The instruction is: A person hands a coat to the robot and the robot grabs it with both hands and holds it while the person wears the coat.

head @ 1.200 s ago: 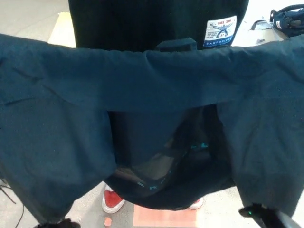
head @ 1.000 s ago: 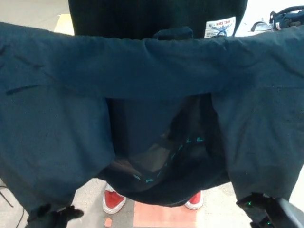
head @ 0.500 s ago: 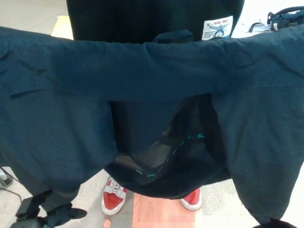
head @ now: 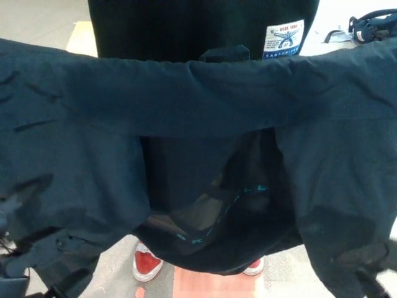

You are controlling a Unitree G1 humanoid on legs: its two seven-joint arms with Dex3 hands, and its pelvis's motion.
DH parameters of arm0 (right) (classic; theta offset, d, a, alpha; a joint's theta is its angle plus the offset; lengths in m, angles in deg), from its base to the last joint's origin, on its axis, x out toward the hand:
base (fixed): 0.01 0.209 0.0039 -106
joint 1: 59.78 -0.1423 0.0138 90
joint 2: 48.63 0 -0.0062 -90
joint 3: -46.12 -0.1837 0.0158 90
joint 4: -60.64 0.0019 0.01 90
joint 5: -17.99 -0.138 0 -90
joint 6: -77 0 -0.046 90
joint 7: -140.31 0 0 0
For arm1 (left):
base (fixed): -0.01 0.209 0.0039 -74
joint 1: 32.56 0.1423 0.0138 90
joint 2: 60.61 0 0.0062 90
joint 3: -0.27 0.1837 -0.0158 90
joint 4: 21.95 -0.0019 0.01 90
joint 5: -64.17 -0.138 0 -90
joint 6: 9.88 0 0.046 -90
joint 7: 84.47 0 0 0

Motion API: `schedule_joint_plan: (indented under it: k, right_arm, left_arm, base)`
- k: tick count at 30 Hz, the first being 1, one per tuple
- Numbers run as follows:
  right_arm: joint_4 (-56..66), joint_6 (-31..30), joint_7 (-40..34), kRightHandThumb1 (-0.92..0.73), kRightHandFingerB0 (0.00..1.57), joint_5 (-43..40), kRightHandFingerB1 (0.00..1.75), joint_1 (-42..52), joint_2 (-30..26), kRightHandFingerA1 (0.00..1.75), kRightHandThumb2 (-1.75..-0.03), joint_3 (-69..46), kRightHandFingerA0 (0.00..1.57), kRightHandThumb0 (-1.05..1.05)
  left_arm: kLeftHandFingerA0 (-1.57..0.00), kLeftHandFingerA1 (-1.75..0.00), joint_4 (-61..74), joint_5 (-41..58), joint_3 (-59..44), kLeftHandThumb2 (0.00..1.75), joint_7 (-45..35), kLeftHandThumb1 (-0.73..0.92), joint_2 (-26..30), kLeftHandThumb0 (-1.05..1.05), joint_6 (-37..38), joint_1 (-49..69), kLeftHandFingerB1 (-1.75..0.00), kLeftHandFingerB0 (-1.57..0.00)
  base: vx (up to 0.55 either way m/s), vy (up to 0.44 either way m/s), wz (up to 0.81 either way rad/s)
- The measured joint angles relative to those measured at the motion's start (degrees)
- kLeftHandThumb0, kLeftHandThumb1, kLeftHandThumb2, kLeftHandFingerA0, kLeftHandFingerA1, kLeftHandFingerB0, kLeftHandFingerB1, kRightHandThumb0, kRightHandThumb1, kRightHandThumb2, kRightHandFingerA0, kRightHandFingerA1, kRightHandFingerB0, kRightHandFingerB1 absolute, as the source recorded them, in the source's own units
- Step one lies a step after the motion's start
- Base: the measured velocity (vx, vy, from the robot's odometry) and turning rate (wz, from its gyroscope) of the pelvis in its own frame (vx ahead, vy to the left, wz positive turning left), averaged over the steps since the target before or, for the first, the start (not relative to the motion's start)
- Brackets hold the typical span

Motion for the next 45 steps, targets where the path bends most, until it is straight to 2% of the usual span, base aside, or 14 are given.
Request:
schedule_joint_plan:
  k: [3,7,11,14,15,16,18,19,21,24,26,39,40,45]
  right_arm:
    - [4.3,1.3,0.0,-0.53,0.85,-1.7,0.84,-1.2,0.1,0.86,-0.89,-2.2,1.11,-0.17]
    - [8.1,2.2,0.0,-0.52,0.71,-3.6,0.75,-3.1,0.2,0.82,-0.85,-4.1,0.89,-0.23]
    - [11.8,2.2,0.1,-0.41,0.22,-5.3,0.64,-6.3,0.2,0.72,-0.54,-5.3,0.33,-0.66]
    - [14.4,1.6,0.2,-0.4,0.18,-6.1,0.64,-9.7,-0.2,0.73,-0.53,-7.2,0.34,-0.73]
    - [15.2,1.4,0.3,-0.44,0.01,-6.4,0.48,-11.0,-0.4,0.61,-0.88,-7.9,0.15,-0.84]
    - [16.2,1.2,0.4,-0.1,0.0,-6.8,0.54,-12.4,-0.6,0.54,-0.83,-8.9,0.02,-0.42]
    - [18.8,0.2,0.7,-0.11,0.0,-7.9,0.53,-15.9,-2.1,0.55,-0.83,-11.8,0.03,-0.41]
    - [19.5,-0.1,0.9,-0.42,0.07,-8.2,0.49,-16.8,-2.6,0.51,-0.87,-12.6,0.02,-0.72]
    - [20.5,-0.9,1.5,-0.19,0.0,-9.2,0.5,-18.9,-4.4,0.53,-0.86,-14.4,0.03,-0.4]
    - [21.7,-3.2,3.4,-0.51,0.11,-11.7,0.18,-22.8,-9.3,0.34,-0.9,-17.7,0.04,-0.84]
    - [21.8,-4.7,4.6,-0.56,0.09,-13.0,0.11,-24.9,-12.2,0.29,-0.94,-19.0,0.05,-0.9]
    - [14.4,-14.9,15.8,-0.71,0.0,-18.3,0.21,-42.0,-31.2,0.3,-0.62,-17.3,0.09,-0.82]
    - [14.1,-15.1,16.1,-0.56,0.02,-18.4,0.16,-42.5,-31.5,0.31,-0.96,-17.0,0.02,-0.83]
    - [10.3,-18.1,20.8,-0.59,0.07,-20.0,0.13,-48.2,-35.3,0.42,-0.96,-13.1,0.07,-0.86]
  left_arm:
    - [-1.31,-0.71,7.1,1.5,-4.7,0.52,-0.2,0.39,-0.7,-0.26,2.3,3.4,-0.71,-1.11]
    - [-0.62,-0.67,12.5,4.1,-9.8,0.8,-0.5,0.44,-0.4,-0.27,5.4,7.3,-0.62,-0.55]
    - [-0.61,-0.65,16.1,7.9,-13.3,0.76,-1.4,0.36,1.6,-0.48,8.6,13.3,-0.55,-0.29]
    - [-0.6,-0.65,18.5,10.5,-15.2,0.79,-1.9,0.4,3.7,-0.61,9.5,12.4,-0.53,-0.21]
    - [-0.49,-0.52,18.9,11.3,-16.0,0.55,-2.1,0.48,4.4,-0.67,9.7,11.4,-0.4,-0.33]
    - [-0.57,-0.57,19.5,12.1,-16.8,0.58,-2.2,0.52,5.3,-0.87,10.0,9.7,-0.44,-0.24]
    - [-0.82,-0.73,21.5,13.7,-19.5,0.67,-2.7,0.33,7.6,-0.82,9.5,3.9,-0.44,-0.32]
    - [-0.3,-0.53,22.2,14.2,-20.3,0.72,-2.9,0.35,8.4,-0.77,9.2,2.2,-0.45,-0.49]
    - [-0.27,-0.43,22.8,15.1,-20.8,0.54,-3.3,0.44,10.2,-0.77,8.5,-2.9,-0.35,-0.44]
    - [0.0,-0.49,22.3,16.5,-21.1,0.88,-4.9,0.24,14.2,-0.37,6.7,-11.7,-0.47,0.0]
    - [-0.04,-0.38,21.3,17.4,-21.2,0.89,-6.2,0.52,17.0,-0.82,5.5,-15.6,-0.34,-0.01]
    - [-0.07,-0.27,6.9,19.1,-9.0,0.96,-18.5,0.54,28.7,-0.86,-2.2,-42.8,-0.15,-0.07]
    - [-0.06,-0.27,6.5,19.1,-8.6,0.96,-18.8,0.54,28.8,-0.86,-2.3,-43.5,-0.15,-0.07]
    - [-0.1,-0.28,2.0,19.2,-3.5,0.82,-23.8,0.55,29.2,-0.98,-4.5,-51.1,-0.15,-0.04]
  base:
    - [0.0,0.0,0.0]
    - [0.0,0.0,0.0]
    - [0.0,0.0,0.0]
    - [0.0,0.0,0.0]
    - [0.0,0.0,0.0]
    - [0.0,0.0,0.0]
    - [0.0,0.0,0.0]
    - [0.0,0.0,0.0]
    - [0.0,0.0,0.0]
    - [0.0,0.0,0.0]
    - [0.0,0.0,0.0]
    - [0.0,0.0,0.0]
    - [0.0,0.0,0.0]
    - [0.0,0.0,0.0]
